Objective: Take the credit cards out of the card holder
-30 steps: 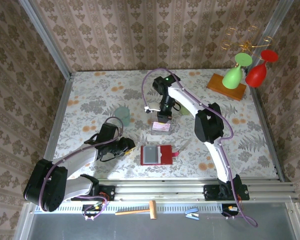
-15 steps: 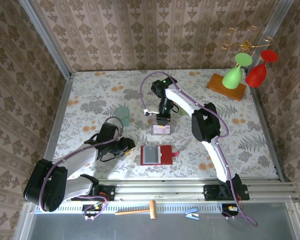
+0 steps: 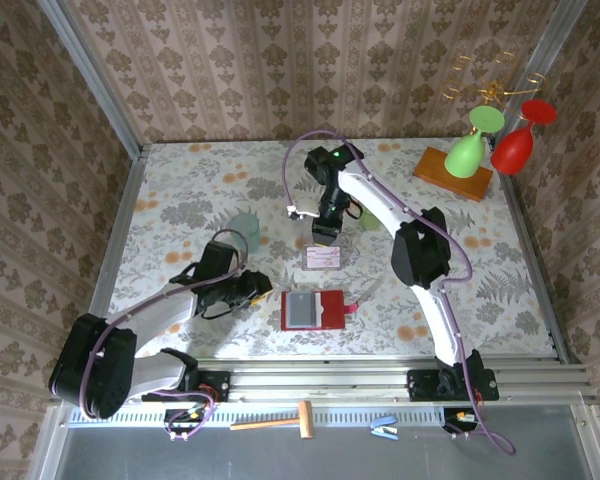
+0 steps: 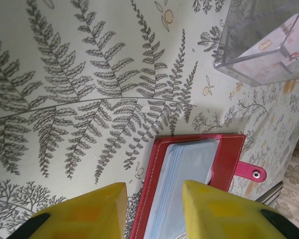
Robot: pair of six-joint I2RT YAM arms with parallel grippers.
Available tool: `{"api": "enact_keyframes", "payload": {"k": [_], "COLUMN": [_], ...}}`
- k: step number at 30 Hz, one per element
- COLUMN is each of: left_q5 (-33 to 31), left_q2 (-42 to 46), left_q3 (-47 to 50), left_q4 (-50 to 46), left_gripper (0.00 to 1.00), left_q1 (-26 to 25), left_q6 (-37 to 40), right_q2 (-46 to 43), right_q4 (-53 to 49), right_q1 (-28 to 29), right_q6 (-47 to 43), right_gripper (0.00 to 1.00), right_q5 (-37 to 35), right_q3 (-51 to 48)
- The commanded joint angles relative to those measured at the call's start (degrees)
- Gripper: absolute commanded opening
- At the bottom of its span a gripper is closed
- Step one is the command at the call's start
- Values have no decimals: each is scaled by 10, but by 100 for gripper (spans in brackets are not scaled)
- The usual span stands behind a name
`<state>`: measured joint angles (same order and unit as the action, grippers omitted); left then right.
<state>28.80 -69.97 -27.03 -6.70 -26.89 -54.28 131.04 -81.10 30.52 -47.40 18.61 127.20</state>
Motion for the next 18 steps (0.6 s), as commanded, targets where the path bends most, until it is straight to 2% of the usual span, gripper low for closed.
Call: {"api": "enact_keyframes", "payload": {"k": [1, 7, 14, 18], "left_q5": [15, 13, 21, 18], "left_q2": [-17, -39, -68, -68], "left_q3": [-21, -26, -33, -30], "left_q4": [15, 40, 58, 54], "left_gripper": [34, 33, 29, 27], "left_q1": [1, -19, -47, -58], "left_q6": [13, 6, 6, 7], "right_q2": [-63, -175, -322, -364], "right_q4": [31, 201, 428, 485], "right_q1": [-2, 8, 28, 44], "right_q6": [59, 218, 464, 585], "right_gripper": [31, 32, 32, 32], "right_q5": [26, 48, 51, 27], "right_q3": [-45, -220, -445, -519]}}
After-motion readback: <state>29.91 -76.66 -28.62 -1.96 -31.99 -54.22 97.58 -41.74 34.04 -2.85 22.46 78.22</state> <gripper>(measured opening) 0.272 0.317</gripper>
